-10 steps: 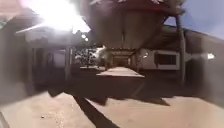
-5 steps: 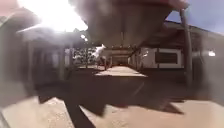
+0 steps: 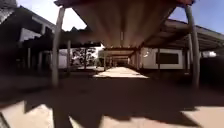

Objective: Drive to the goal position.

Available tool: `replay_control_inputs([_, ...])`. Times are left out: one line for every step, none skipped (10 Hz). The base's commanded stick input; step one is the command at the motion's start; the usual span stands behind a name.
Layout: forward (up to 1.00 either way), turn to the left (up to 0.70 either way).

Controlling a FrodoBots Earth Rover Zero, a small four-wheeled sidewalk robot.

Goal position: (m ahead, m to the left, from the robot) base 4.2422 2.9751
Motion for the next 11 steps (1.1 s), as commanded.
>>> replay_control_inputs([0.7,0.0])
replay_control_inputs([0.7,0.0])
replay_control_inputs([0.7,0.0])
replay_control_inputs([0.7,0.07])
replay_control_inputs([0.7,0.24])
replay_control_inputs([0.7,0.35])
replay_control_inputs([0.7,0.35])
replay_control_inputs([0.7,0.35])
replay_control_inputs([0.7,0.35])
replay_control_inputs([0.7,0.35])
replay_control_inputs([0.7,0.0])
